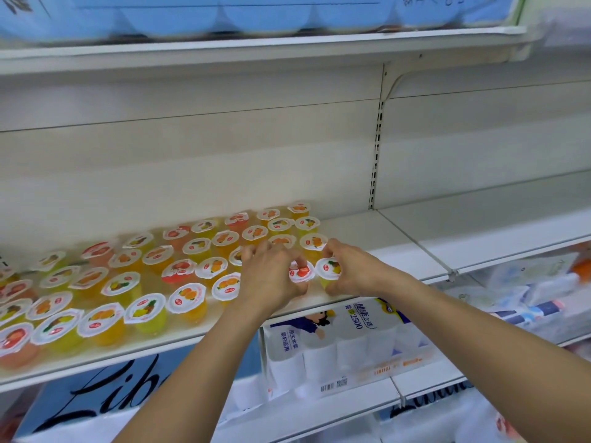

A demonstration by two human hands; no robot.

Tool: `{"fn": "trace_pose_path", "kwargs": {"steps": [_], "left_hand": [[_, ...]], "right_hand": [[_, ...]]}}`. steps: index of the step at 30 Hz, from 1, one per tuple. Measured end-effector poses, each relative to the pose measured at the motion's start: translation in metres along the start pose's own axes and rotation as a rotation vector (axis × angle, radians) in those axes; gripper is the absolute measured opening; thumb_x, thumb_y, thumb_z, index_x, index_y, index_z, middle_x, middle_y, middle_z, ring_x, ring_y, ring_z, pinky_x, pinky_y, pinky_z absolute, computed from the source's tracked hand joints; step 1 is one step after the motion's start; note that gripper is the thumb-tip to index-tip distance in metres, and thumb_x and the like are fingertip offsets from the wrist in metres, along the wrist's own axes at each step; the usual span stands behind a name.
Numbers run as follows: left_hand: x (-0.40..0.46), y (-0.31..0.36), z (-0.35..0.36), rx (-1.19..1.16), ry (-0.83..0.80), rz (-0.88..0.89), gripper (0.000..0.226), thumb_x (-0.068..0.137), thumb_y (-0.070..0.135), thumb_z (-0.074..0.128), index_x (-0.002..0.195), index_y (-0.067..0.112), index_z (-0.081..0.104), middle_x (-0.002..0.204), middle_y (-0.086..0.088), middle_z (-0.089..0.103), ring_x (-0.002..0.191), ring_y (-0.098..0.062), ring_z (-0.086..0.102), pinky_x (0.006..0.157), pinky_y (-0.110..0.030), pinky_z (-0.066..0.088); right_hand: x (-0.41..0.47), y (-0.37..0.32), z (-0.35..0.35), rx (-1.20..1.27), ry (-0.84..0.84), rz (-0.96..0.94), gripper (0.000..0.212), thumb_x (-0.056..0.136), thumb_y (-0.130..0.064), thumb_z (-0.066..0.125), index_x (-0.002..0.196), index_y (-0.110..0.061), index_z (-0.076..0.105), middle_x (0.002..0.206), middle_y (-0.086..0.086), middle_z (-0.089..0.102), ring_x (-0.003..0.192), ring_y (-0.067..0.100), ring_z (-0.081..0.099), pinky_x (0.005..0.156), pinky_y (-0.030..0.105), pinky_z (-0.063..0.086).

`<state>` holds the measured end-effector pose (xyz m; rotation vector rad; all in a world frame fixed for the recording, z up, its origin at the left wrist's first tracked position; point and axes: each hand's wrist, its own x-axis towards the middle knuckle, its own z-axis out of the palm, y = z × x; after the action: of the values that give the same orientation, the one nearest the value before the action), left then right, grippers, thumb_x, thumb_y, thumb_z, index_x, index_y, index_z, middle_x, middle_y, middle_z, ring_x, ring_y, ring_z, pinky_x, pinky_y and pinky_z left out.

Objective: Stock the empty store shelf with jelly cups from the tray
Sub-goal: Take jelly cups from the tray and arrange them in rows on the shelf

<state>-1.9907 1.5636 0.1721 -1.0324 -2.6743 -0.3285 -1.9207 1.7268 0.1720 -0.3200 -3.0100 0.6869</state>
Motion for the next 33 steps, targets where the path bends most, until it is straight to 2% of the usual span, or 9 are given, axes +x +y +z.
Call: {"fn": "trace_pose_path", "kwargs": {"steps": [7, 10, 12, 15, 20, 23, 26, 29, 33], "left_hand": [[-0.011, 0.008, -0.003, -0.029, -0.024, -0.019, 0.048, 0.079, 0.056, 0.064, 0.123, 0.039, 0.055, 0.134, 0.01, 0.052, 0.127, -0.017, 0.038, 0.105, -0.039, 0.023], [-0.025, 0.027, 0.0, -0.173, 0.09, 0.031, 0.06, 0.083, 0.054, 0.061, 0.138, 0.034, 0.043, 0.143, 0.008, 0.043, 0.133, -0.016, 0.033, 0.108, -0.035, 0.023], [-0.03, 0.05, 0.009, -0.251, 0.156, 0.118, 0.06, 0.085, 0.05, 0.061, 0.139, 0.029, 0.044, 0.143, 0.005, 0.044, 0.132, -0.018, 0.036, 0.107, -0.034, 0.028], [-0.028, 0.095, 0.034, -0.311, 0.163, 0.259, 0.057, 0.085, 0.046, 0.062, 0.136, 0.025, 0.047, 0.136, 0.0, 0.05, 0.124, -0.021, 0.046, 0.101, -0.038, 0.038], [-0.022, 0.182, 0.082, -0.398, 0.01, 0.406, 0.058, 0.084, 0.039, 0.062, 0.138, 0.028, 0.044, 0.133, 0.004, 0.05, 0.119, -0.019, 0.048, 0.101, -0.037, 0.038], [-0.021, 0.236, 0.116, -0.448, -0.139, 0.465, 0.058, 0.086, 0.034, 0.064, 0.14, 0.03, 0.043, 0.134, 0.006, 0.048, 0.119, -0.018, 0.046, 0.1, -0.036, 0.04], [-0.026, 0.287, 0.156, -0.536, -0.32, 0.491, 0.058, 0.088, 0.033, 0.064, 0.142, 0.03, 0.042, 0.135, 0.006, 0.046, 0.121, -0.018, 0.045, 0.098, -0.038, 0.044], [-0.034, 0.335, 0.196, -0.553, -0.479, 0.501, 0.057, 0.09, 0.035, 0.062, 0.142, 0.031, 0.04, 0.138, 0.006, 0.044, 0.124, -0.017, 0.043, 0.1, -0.03, 0.039], [-0.047, 0.381, 0.249, -0.575, -0.722, 0.388, 0.054, 0.09, 0.037, 0.062, 0.14, 0.028, 0.043, 0.138, 0.004, 0.045, 0.123, -0.015, 0.046, 0.096, -0.023, 0.036]], "right_hand": [[-0.019, 0.017, 0.001, 0.144, 0.072, -0.042, 0.073, 0.073, -0.046, 0.074, 0.134, -0.035, 0.037, 0.128, -0.007, 0.047, 0.117, 0.014, 0.045, 0.096, 0.038, 0.045], [-0.047, 0.036, 0.0, 0.142, 0.308, -0.072, 0.058, 0.085, -0.048, 0.063, 0.136, -0.032, 0.041, 0.135, -0.011, 0.045, 0.122, 0.009, 0.043, 0.099, 0.036, 0.042], [-0.068, 0.055, 0.002, 0.082, 0.475, -0.078, 0.05, 0.089, -0.043, 0.059, 0.135, -0.028, 0.046, 0.135, -0.01, 0.048, 0.122, 0.011, 0.045, 0.097, 0.037, 0.043], [-0.102, 0.094, 0.004, 0.032, 0.587, -0.024, 0.048, 0.09, -0.046, 0.049, 0.133, -0.025, 0.048, 0.133, -0.008, 0.052, 0.118, 0.014, 0.048, 0.093, 0.037, 0.045], [-0.165, 0.176, 0.003, -0.002, 0.62, 0.121, 0.044, 0.089, -0.035, 0.052, 0.131, -0.023, 0.048, 0.133, -0.004, 0.05, 0.115, 0.02, 0.052, 0.086, 0.04, 0.048], [-0.209, 0.234, 0.003, 0.001, 0.612, 0.275, 0.042, 0.093, -0.03, 0.056, 0.133, -0.023, 0.047, 0.136, -0.004, 0.045, 0.116, 0.016, 0.049, 0.077, 0.034, 0.049], [-0.257, 0.294, 0.007, 0.061, 0.535, 0.461, 0.044, 0.094, -0.028, 0.056, 0.137, -0.027, 0.044, 0.135, -0.009, 0.043, 0.113, 0.013, 0.051, 0.078, 0.035, 0.048], [-0.298, 0.349, 0.019, 0.132, 0.461, 0.615, 0.044, 0.092, -0.025, 0.059, 0.135, -0.026, 0.047, 0.131, -0.006, 0.049, 0.111, 0.016, 0.056, 0.082, 0.037, 0.05], [-0.333, 0.412, 0.051, 0.208, 0.244, 0.775, 0.044, 0.09, -0.027, 0.062, 0.132, -0.026, 0.05, 0.13, -0.006, 0.054, 0.111, 0.014, 0.056, 0.088, 0.034, 0.048]]}}
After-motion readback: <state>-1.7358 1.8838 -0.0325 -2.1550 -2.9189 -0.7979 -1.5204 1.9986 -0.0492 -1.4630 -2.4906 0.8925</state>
